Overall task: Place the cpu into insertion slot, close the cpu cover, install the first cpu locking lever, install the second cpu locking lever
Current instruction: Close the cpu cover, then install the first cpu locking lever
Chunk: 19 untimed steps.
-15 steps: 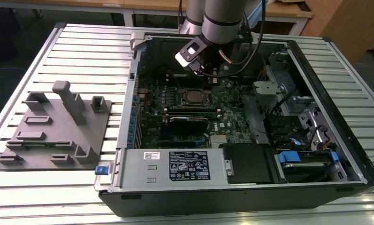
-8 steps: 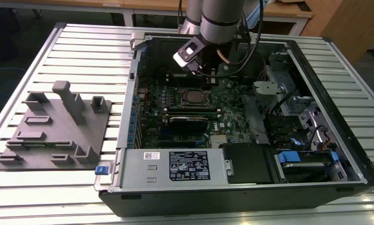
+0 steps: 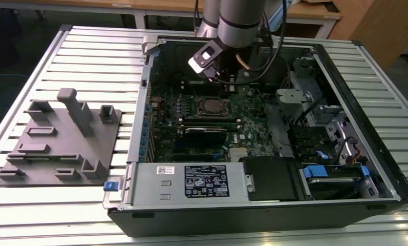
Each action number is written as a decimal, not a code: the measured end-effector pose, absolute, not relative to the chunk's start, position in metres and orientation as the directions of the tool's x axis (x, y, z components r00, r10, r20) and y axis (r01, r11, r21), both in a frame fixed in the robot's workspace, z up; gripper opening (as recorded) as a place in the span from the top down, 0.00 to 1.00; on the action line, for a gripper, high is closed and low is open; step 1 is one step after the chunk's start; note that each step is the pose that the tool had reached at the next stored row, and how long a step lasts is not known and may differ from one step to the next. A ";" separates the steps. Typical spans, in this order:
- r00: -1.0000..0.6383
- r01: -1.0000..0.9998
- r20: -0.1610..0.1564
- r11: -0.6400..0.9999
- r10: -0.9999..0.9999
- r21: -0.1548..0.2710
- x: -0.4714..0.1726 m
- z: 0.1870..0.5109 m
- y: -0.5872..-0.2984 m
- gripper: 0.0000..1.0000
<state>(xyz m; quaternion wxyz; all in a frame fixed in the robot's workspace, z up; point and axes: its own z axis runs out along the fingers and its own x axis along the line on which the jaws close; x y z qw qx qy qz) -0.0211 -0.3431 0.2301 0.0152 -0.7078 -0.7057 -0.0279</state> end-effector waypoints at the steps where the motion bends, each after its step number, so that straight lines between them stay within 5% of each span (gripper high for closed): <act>1: 0.002 1.000 0.061 -0.003 0.998 0.018 -0.023 0.230 -0.343 0.89; 19: 0.000 1.000 0.061 -0.001 0.998 0.018 -0.037 0.232 -0.343 0.89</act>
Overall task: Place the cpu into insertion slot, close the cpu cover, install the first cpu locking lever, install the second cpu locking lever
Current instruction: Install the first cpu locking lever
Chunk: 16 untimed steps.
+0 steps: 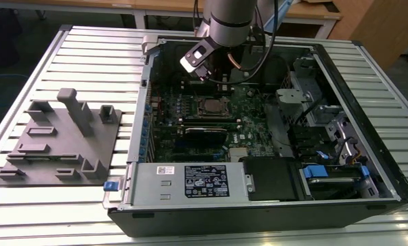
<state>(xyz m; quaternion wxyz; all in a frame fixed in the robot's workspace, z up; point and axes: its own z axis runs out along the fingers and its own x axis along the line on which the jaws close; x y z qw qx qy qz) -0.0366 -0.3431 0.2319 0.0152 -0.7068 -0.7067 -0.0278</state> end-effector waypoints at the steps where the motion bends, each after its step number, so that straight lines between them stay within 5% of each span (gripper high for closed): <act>1: 0.000 1.000 0.061 -0.001 0.998 0.018 -0.037 0.233 -0.343 0.89; 16: 0.000 1.000 0.061 -0.001 0.998 0.018 -0.037 0.250 -0.343 0.89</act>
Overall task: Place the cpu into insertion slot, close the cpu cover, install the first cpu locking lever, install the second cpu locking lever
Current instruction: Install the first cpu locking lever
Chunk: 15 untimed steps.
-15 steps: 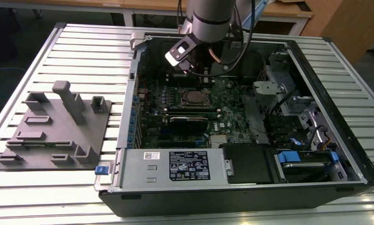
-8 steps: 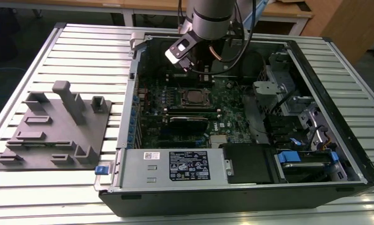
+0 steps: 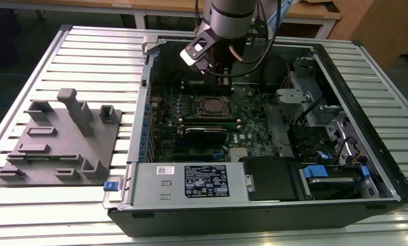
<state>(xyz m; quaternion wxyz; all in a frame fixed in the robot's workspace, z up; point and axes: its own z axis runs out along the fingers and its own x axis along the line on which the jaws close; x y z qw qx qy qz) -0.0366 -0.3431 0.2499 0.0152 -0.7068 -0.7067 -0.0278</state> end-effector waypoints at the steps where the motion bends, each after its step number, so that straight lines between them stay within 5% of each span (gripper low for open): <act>1: 0.000 1.000 0.061 -0.001 0.998 0.018 -0.037 0.252 -0.343 0.89; 15: 0.000 1.000 0.061 -0.001 0.998 0.018 -0.037 0.267 -0.343 0.89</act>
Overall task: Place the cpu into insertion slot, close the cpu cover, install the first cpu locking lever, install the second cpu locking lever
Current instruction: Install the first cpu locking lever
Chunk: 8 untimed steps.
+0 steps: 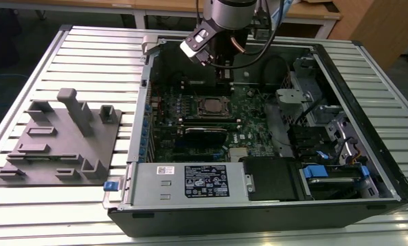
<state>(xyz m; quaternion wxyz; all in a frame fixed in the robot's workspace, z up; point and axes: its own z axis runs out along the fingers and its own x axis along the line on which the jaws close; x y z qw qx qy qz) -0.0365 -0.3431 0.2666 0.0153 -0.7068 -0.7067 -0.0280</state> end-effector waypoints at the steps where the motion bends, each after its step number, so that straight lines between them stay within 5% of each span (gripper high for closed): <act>1: 0.000 1.000 0.061 -0.001 0.998 0.018 -0.037 0.267 -0.343 0.89; 8: -0.013 1.000 0.061 0.012 0.998 0.018 -0.037 0.267 -0.343 0.89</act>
